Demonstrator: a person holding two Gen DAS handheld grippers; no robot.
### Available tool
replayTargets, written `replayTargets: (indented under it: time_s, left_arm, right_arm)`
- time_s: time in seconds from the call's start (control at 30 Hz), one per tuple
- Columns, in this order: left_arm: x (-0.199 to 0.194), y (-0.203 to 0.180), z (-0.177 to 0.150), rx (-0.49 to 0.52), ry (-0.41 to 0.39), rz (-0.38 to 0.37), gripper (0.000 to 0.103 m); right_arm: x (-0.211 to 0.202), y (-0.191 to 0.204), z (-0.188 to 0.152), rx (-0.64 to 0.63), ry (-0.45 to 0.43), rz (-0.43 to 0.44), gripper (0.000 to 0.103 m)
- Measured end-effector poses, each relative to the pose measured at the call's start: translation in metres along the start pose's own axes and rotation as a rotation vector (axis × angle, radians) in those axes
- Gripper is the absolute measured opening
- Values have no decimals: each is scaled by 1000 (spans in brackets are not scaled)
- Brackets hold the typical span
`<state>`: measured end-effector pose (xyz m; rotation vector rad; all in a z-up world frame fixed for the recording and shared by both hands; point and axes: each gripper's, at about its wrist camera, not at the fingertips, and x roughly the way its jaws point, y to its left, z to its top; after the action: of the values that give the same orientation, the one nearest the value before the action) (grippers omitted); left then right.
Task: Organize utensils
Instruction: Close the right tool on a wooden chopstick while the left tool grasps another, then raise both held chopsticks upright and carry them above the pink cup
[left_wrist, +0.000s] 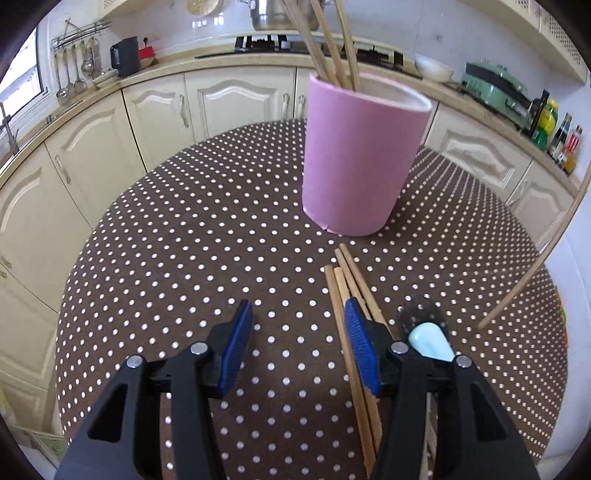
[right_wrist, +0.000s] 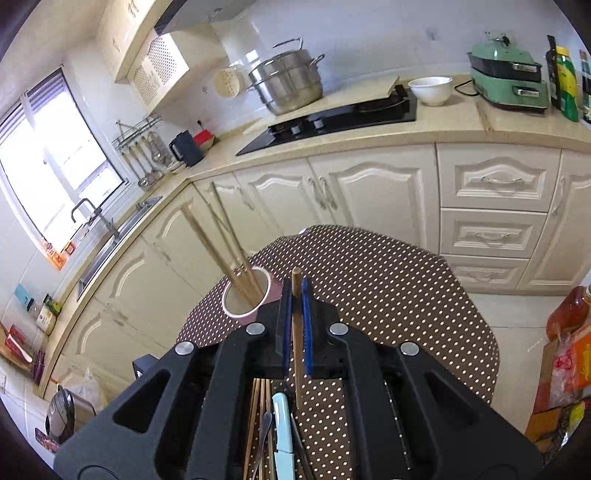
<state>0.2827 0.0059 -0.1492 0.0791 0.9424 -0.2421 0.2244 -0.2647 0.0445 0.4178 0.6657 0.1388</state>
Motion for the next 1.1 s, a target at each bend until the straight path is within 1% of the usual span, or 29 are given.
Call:
replayTargets:
  time_s: [0.07, 0.13, 0.27, 0.3, 0.37, 0.43, 0.47, 0.5, 0.6, 0.67, 0.87, 1.1]
  left_arm:
    - [8, -2, 6, 7, 5, 19, 51]
    - [14, -4, 13, 12, 13, 13, 51]
    - [22, -9, 22, 36, 29, 46, 52]
    - [26, -11, 23, 50, 52, 59, 52]
    - [27, -15, 24, 62, 47, 78, 52]
    - [28, -14, 25, 41, 42, 74, 51]
    - [29, -13, 26, 21, 32, 61, 38]
    - [28, -11, 26, 15, 18, 65, 8]
    - [24, -1, 26, -15, 17, 65, 5]
    - [11, 0, 26, -13, -32, 66, 5]
    - [-27, 3, 36, -28, -115, 30, 5]
    - [-83, -2, 48, -25, -248, 14, 5]
  right_arm:
    - [0, -1, 1, 4, -17, -20, 5]
    - [0, -3, 0, -1, -28, -33, 5]
    - [7, -5, 2, 11, -8, -21, 5]
    - [8, -6, 2, 9, -10, -23, 5]
    - [10, -8, 2, 11, -14, -32, 5]
    - [13, -10, 3, 17, -9, -29, 5]
    - [14, -11, 3, 23, -7, -32, 5]
    - [15, -12, 3, 25, -5, -34, 5]
    - [16, -12, 2, 27, 4, -38, 5]
    - [14, -12, 2, 28, 2, -34, 5]
    - [0, -4, 7, 17, -32, -21, 5]
    - [-16, 5, 13, 9, -68, -16, 5]
